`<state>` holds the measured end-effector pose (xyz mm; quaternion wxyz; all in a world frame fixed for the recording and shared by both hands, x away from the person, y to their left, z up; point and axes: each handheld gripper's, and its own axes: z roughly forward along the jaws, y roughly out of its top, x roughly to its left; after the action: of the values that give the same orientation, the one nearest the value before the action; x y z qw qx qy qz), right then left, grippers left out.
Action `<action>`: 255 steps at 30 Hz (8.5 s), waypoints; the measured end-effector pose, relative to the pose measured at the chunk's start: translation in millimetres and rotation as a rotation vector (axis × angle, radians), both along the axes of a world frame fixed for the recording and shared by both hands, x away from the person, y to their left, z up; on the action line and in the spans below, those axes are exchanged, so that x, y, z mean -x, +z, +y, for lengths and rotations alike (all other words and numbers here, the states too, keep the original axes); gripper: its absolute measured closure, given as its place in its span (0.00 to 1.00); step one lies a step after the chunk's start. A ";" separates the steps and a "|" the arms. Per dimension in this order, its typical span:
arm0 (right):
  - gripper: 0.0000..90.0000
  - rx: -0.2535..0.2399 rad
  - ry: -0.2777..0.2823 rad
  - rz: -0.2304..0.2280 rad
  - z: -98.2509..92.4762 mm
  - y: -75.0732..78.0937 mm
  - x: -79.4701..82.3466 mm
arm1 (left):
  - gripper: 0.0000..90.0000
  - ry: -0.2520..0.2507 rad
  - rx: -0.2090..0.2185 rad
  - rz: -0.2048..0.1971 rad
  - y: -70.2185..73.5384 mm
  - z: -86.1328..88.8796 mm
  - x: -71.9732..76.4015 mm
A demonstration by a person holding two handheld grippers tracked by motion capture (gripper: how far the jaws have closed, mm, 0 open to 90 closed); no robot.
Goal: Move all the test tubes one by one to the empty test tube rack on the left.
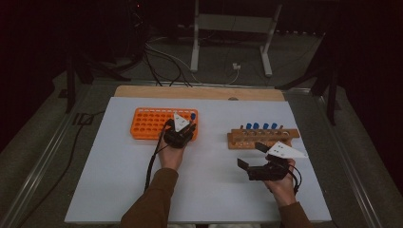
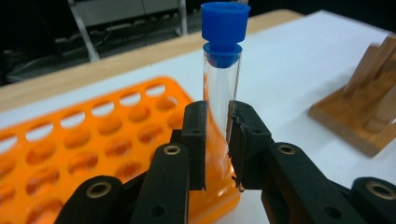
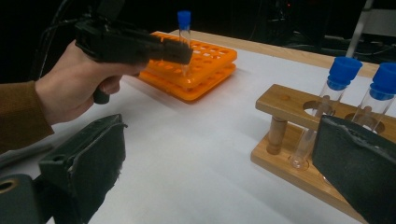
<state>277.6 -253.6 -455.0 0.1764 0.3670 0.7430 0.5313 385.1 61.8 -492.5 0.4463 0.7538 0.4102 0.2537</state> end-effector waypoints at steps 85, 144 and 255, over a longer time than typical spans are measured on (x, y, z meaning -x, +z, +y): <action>0.18 0.082 -0.317 -0.023 -60.1 9.0 -39.9 | 0.01 0.120 0.142 -0.036 33.4 142.2 116.3; 0.86 0.091 -0.391 -0.036 -67.5 31.2 -64.5 | 0.01 0.102 0.148 0.004 24.4 134.7 111.9; 0.86 0.039 0.177 0.021 131.3 38.2 -41.2 | 0.86 -0.320 0.104 -0.063 40.0 11.0 76.4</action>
<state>318.9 -122.3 -416.8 0.1283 0.3019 0.7845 0.5263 308.7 72.9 -452.5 0.5322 0.7770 0.2834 0.1812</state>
